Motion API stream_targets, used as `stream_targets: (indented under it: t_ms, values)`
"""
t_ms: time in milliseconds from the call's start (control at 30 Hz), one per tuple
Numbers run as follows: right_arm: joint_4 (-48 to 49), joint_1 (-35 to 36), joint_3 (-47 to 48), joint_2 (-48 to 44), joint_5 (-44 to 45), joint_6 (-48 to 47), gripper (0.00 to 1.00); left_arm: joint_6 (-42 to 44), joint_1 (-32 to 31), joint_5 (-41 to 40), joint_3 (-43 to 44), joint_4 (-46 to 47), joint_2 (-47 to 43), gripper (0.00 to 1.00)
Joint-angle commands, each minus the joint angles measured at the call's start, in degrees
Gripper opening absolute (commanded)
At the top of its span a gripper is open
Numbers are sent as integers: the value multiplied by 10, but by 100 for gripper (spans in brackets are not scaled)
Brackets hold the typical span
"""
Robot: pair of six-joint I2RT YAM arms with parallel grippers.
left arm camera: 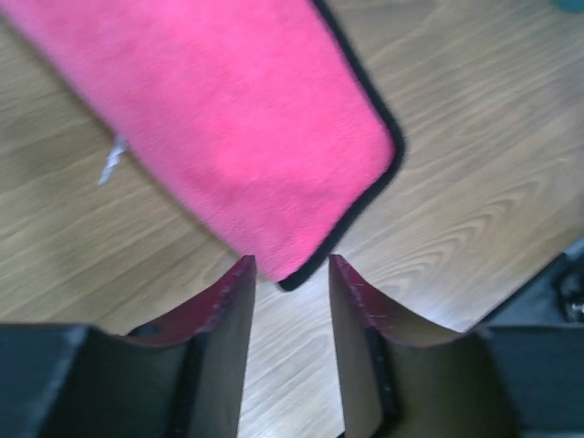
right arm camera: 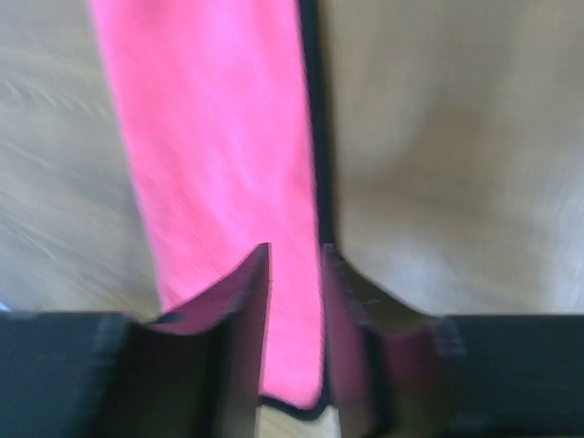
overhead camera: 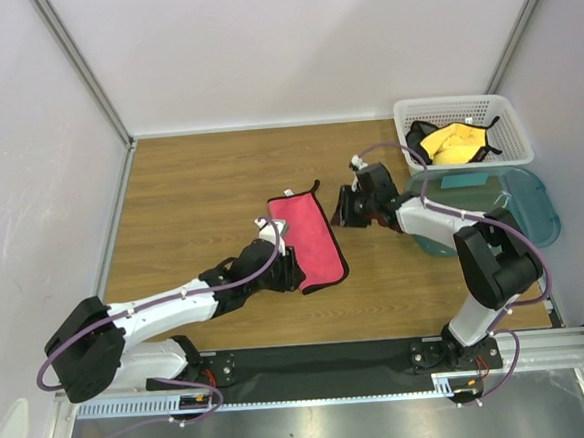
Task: Fold and stack the towels
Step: Fold the towel
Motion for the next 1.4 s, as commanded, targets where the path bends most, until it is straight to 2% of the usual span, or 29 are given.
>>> stream_targets:
  t_ms: [0, 33, 133, 267, 367, 733, 933, 1167, 1267, 1367]
  values:
    - [28, 5, -53, -29, -37, 30, 30, 0, 0, 40, 5, 79, 2, 42]
    - [30, 10, -59, -31, -35, 31, 23, 2, 0, 45, 3, 111, 3, 40]
    - [32, 13, -73, -26, -33, 35, 14, 0, 0, 44, 0, 149, 38, 34]
    - [34, 15, -79, -15, -30, 36, 13, 13, 0, 98, 41, 124, 112, 23]
    - [30, 15, -76, -8, -24, 35, 12, 13, 0, 100, 72, 67, 159, 18]
    - [17, 33, -100, -9, 13, 46, 6, 11, 19, 93, 47, 27, 183, 15]
    - [23, 85, -107, -19, 39, 57, 5, 61, 75, 58, 38, -23, 168, 14]
    - [30, 103, -102, -15, 34, 66, 3, 111, 101, 10, 68, -84, 158, 13]
    - [13, 103, -89, -19, 46, 55, 5, 145, 102, 28, 88, -106, 149, 13]
    - [-18, 97, -69, -29, 71, 39, 9, 151, 101, 94, 93, -99, 121, 14]
